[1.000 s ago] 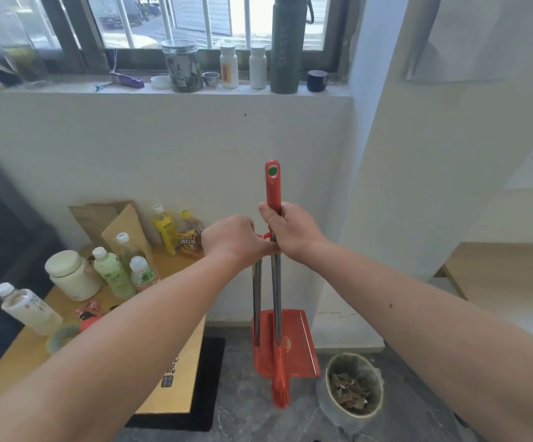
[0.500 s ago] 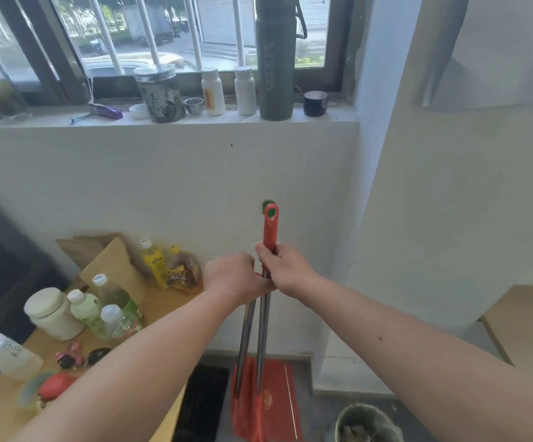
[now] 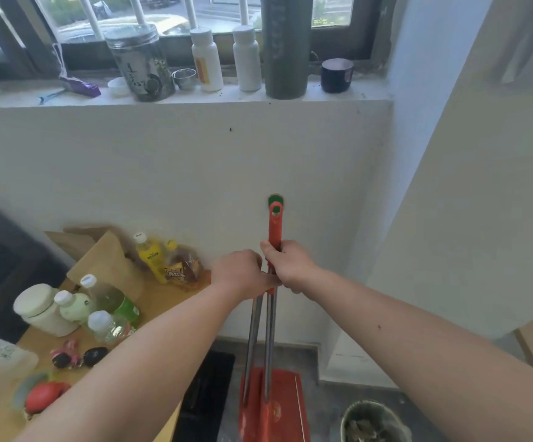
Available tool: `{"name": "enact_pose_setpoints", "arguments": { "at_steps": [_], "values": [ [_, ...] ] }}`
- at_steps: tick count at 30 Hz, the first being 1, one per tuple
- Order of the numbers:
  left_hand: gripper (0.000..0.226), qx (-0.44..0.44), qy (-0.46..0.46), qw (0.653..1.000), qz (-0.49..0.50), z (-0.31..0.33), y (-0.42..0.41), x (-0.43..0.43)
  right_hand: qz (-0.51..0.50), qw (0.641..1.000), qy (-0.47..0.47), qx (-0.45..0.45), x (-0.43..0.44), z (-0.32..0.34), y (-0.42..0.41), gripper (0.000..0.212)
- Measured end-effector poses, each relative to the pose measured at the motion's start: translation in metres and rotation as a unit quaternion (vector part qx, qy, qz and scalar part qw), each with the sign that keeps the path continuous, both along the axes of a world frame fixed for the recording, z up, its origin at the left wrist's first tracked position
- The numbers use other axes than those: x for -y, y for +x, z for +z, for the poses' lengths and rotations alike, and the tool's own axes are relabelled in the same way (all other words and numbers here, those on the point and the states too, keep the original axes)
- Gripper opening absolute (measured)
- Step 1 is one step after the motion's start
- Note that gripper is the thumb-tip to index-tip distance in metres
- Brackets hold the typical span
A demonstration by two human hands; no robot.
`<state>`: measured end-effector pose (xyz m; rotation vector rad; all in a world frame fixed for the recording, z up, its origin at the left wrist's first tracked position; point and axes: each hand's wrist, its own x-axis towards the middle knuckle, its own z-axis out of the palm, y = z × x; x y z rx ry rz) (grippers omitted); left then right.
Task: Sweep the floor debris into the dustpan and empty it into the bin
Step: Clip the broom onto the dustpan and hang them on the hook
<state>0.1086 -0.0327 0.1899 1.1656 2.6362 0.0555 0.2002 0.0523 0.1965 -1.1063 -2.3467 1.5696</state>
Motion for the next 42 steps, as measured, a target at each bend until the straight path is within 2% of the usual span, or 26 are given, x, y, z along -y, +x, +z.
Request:
{"name": "enact_pose_setpoints", "arguments": {
  "at_steps": [7,12,17,22,26,33,37,42],
  "values": [
    [0.045,0.044,-0.025,0.998,-0.026,-0.038,-0.028,-0.021,-0.022,0.998,-0.002,0.064,-0.011,-0.027,-0.022,0.046],
    [0.044,0.09,-0.043,0.994,-0.049,-0.054,-0.046,-0.044,-0.022,0.994,-0.022,0.106,-0.028,-0.036,-0.036,0.057],
    [0.041,0.124,-0.052,0.989,-0.057,-0.073,-0.06,-0.065,-0.02,0.992,0.002,0.125,-0.043,-0.054,-0.047,0.062],
    [0.04,0.118,-0.052,0.99,-0.055,-0.095,-0.069,-0.076,-0.023,0.991,0.007,0.133,-0.052,-0.07,-0.055,0.06],
    [0.045,0.138,-0.056,0.988,-0.048,-0.109,-0.076,-0.082,-0.018,0.989,-0.006,0.146,-0.058,-0.081,-0.066,0.061],
    [0.04,0.17,-0.055,0.983,-0.031,-0.129,-0.086,-0.094,-0.022,0.987,-0.017,0.159,-0.071,-0.096,-0.08,0.057],
    [0.051,0.163,-0.063,0.984,-0.031,-0.138,-0.089,-0.096,-0.031,0.987,-0.034,0.157,-0.074,-0.103,-0.08,0.055],
    [0.047,0.15,-0.068,0.986,-0.033,-0.149,-0.095,-0.1,-0.023,0.984,-0.038,0.174,-0.077,-0.113,-0.086,0.06]
  ]
}}
